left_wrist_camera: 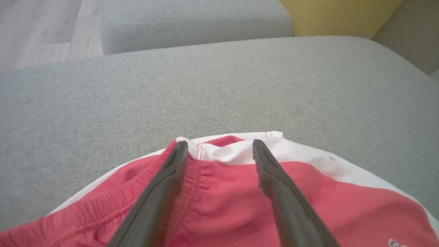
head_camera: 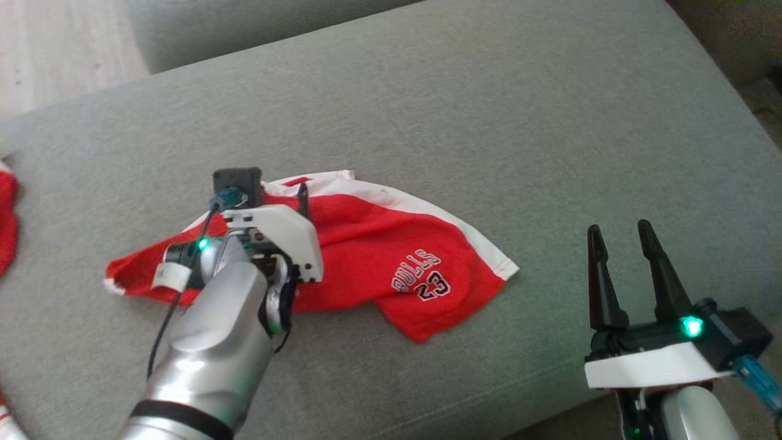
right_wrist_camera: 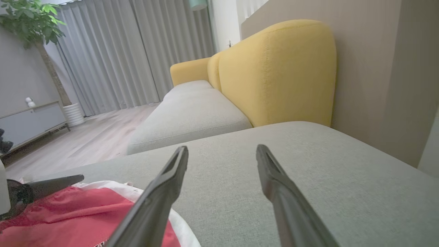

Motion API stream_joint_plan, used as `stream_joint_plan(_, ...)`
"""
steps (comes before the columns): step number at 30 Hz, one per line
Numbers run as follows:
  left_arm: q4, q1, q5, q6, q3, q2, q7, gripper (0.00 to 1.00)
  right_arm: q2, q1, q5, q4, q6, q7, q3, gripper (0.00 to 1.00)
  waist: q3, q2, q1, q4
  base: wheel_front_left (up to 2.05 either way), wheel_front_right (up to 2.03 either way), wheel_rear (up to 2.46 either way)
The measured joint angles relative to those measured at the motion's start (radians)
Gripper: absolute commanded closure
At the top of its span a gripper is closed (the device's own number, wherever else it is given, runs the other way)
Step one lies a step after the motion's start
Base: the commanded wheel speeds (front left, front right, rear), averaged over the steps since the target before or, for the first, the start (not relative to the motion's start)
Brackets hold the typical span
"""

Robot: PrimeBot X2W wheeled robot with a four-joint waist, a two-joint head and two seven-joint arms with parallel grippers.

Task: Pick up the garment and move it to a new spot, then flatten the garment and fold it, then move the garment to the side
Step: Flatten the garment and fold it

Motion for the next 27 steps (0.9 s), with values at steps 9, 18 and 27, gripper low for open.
stream_joint_plan(9, 0.097, -0.035, -0.020, -0.014, 0.030, 0.025, 0.002, 0.00, 0.000, 0.002, 0.006, 0.000, 0.000, 0.000, -0.015, 0.00, -0.001, 0.0000, 0.0000, -0.021, 0.00, 0.00, 0.00)
stream_joint_plan(18, 0.166, -0.061, -0.064, -0.076, 0.019, 0.011, 0.050, 0.57, 0.000, 0.000, 0.006, 0.000, 0.000, 0.000, -0.008, 0.00, 0.002, 0.0000, 0.0000, -0.012, 0.00, 0.00, 0.00)
stream_joint_plan(27, 0.191, -0.150, -0.097, -0.118, 0.044, 0.023, -0.024, 1.00, 0.000, -0.012, 0.016, 0.015, 0.000, 0.000, 0.012, 0.00, 0.001, 0.0000, 0.0000, -0.048, 0.00, 0.00, 0.00)
